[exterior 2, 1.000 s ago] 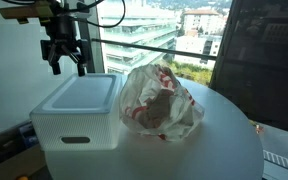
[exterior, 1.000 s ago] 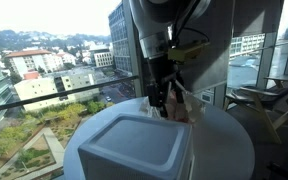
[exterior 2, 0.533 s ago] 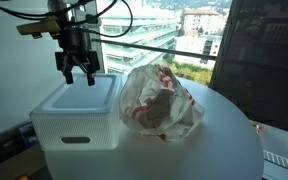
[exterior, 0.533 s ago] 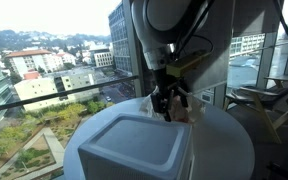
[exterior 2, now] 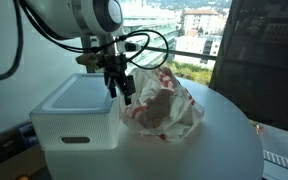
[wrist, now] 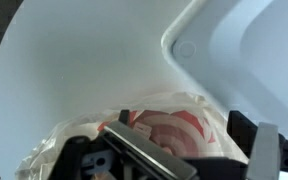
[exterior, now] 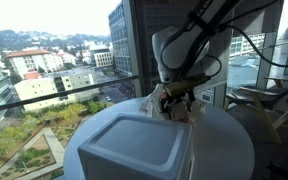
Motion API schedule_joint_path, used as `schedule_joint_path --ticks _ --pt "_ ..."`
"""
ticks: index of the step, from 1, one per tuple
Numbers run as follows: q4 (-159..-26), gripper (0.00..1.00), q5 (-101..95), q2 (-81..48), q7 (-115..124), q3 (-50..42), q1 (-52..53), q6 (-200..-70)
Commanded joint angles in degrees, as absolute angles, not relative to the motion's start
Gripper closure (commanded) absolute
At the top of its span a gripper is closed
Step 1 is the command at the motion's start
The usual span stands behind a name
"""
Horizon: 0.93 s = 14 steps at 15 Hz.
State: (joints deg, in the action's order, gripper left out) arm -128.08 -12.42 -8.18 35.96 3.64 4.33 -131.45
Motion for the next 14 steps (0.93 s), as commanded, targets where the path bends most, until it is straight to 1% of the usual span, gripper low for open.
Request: schedule_joint_path --ticks 1,5,7,14 --pt "-123.17 0.0 -13.47 -13.61 43.63 0.0 4.6 -137.0" --pt "-119.39 0.0 -13.81 -17.11 49.16 -3.28 5.8 -141.82" --pt "-119.71 0.0 -16.04 -17.9 53.07 -4.83 7.13 -143.41" --pt "-122.11 0.0 -37.3 -21.48 78.9 -12.81 14.72 -149.11"
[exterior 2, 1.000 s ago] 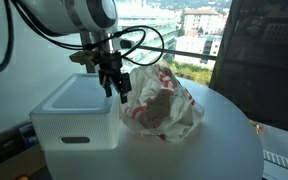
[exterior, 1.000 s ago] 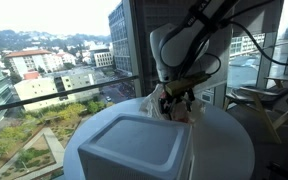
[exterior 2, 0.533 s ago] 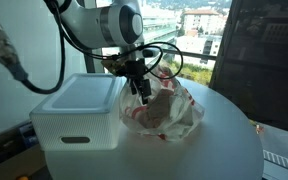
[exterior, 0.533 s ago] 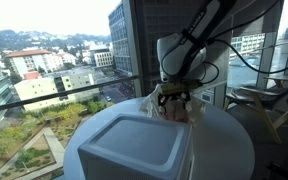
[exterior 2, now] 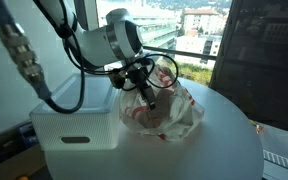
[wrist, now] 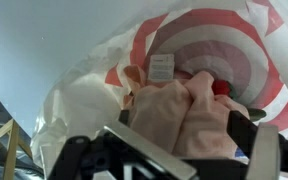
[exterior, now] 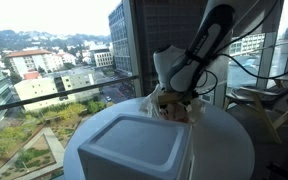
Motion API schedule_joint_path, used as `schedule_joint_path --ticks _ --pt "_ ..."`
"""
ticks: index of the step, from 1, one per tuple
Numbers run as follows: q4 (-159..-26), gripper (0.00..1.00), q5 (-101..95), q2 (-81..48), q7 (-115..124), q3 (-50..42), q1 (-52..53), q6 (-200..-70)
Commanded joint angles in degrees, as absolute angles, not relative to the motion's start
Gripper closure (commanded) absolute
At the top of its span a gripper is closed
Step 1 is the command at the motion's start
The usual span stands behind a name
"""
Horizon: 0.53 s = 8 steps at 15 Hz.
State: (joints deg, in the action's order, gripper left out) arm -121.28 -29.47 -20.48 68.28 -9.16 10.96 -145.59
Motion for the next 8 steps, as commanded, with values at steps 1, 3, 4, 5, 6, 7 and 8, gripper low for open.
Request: schedule_joint_path --ticks 1,3,4,5,6,7,8 --pt "-122.18 0.0 -39.91 -22.0 82.25 -13.22 15.25 -149.29" --pt "-122.63 0.0 -44.89 -22.65 88.89 -13.53 15.93 -148.95" --pt "-118.74 0.0 -45.16 -25.23 88.71 -12.92 14.53 -147.8" --pt "-118.46 0.25 -46.36 -25.57 90.23 -12.64 14.18 -147.59" --pt "-117.8 0.26 -46.92 -25.94 90.79 -12.4 13.83 -147.23" --pt "-117.28 0.32 -47.44 -26.36 91.59 -12.37 13.51 -147.31" --pt "-116.68 0.42 -47.84 -26.75 92.03 -12.4 13.27 -147.26"
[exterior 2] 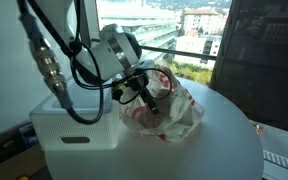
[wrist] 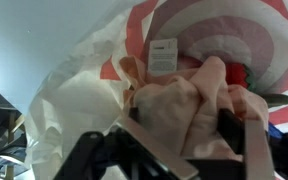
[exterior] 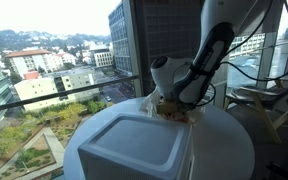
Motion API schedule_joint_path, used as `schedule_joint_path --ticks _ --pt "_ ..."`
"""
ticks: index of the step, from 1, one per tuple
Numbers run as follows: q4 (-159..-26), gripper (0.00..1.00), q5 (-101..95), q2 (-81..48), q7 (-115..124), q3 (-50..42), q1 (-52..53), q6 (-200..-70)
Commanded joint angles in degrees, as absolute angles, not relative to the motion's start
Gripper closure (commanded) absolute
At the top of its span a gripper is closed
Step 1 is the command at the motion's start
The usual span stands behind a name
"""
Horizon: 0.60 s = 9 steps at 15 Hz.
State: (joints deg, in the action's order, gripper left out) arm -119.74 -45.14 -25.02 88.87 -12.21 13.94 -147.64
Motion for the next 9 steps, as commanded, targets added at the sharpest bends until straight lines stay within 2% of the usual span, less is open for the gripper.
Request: schedule_joint_path --ticks 1,7,8,9 --pt "-116.19 0.49 -48.17 -26.94 92.37 -12.31 12.99 -147.11" --pt "-114.59 0.93 -47.62 -27.32 91.51 -11.51 11.77 -145.18" --pt "-115.15 0.99 -47.05 -26.26 90.8 -11.11 11.87 -143.39" --pt "-115.71 1.0 -46.5 -25.33 89.87 -10.54 11.74 -141.99"
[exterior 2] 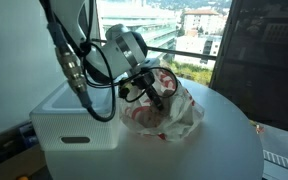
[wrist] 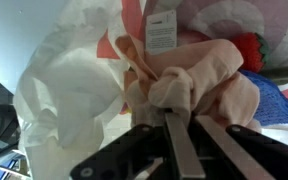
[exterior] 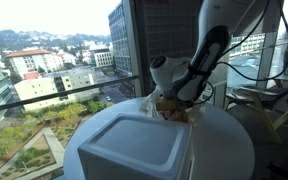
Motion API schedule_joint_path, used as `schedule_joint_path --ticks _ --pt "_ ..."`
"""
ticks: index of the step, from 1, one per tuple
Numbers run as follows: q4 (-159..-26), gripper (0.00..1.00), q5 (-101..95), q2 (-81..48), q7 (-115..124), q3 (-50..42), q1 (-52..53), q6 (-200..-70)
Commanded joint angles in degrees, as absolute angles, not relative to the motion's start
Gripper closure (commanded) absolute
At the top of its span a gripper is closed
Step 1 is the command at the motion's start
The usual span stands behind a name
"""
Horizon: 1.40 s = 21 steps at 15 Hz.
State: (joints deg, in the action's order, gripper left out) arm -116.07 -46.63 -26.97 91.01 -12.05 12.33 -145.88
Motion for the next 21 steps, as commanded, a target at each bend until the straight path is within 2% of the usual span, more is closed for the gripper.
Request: schedule_joint_path --ticks 1,8,14,17,21 --pt "-116.96 1.0 -44.8 -23.16 87.85 -9.26 11.31 -139.84" --pt "-117.7 0.98 -31.73 -12.46 70.29 -2.75 9.23 -123.09" --pt "-114.45 0.98 -26.13 -2.75 52.33 1.32 9.59 -97.79" --pt "-113.15 0.98 -24.65 2.69 43.87 3.99 9.83 -93.84" --pt "-109.85 0.98 -28.23 7.32 42.99 8.31 10.46 -95.6"
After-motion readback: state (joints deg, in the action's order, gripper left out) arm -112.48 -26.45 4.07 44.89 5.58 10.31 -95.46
